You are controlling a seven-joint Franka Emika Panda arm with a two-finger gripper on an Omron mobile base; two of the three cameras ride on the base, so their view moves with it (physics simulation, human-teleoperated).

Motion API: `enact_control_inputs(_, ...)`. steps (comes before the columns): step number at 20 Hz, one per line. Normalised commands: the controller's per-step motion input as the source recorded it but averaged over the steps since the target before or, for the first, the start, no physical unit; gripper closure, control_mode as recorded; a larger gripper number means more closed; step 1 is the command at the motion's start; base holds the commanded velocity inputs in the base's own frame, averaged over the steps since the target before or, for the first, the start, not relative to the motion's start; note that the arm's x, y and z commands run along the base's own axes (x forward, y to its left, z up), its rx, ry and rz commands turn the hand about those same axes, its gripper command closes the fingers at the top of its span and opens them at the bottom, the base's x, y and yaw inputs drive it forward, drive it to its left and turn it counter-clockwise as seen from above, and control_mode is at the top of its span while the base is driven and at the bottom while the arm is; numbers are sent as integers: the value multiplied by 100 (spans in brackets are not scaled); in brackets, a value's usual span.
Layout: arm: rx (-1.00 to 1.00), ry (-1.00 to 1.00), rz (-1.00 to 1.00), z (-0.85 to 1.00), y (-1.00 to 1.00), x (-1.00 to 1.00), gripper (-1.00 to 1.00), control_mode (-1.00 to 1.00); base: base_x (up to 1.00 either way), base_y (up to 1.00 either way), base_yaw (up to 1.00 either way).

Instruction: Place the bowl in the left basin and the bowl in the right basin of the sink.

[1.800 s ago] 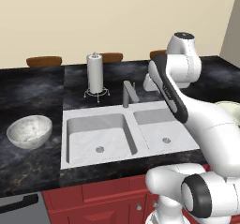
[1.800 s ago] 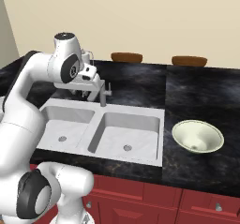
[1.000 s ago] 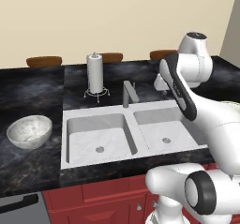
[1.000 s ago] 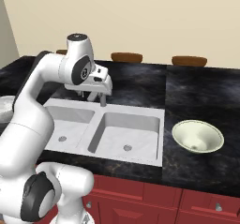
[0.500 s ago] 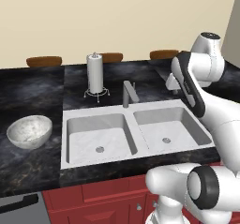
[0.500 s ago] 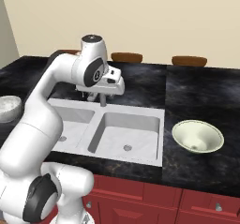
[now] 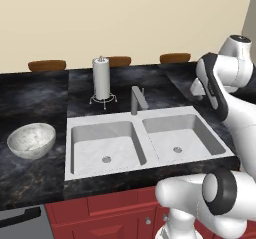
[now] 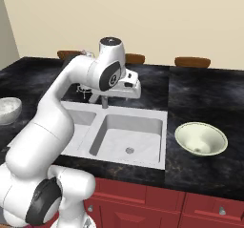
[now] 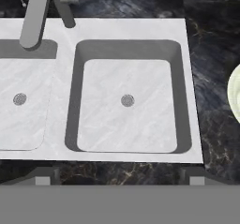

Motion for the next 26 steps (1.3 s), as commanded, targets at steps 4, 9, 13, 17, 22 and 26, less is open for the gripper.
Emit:
enact_control_inputs(4,0,0,0,-8,-48,0,-100,-100,0,0,0)
enact_control_inputs(9,0,0,0,-16,-48,4,-100,-100,0,0,0)
enact_control_inputs(13,0,0,0,-24,-38,4,-100,-100,0,0,0)
enact_control_inputs(17,0,0,0,-29,-31,2,-100,-100,0,0,0)
enact_control_inputs(22,-1,0,0,-27,-29,0,-100,-100,0,0,0)
enact_control_inputs(26,-1,0,0,-24,-31,6,-100,-100,0,0,0)
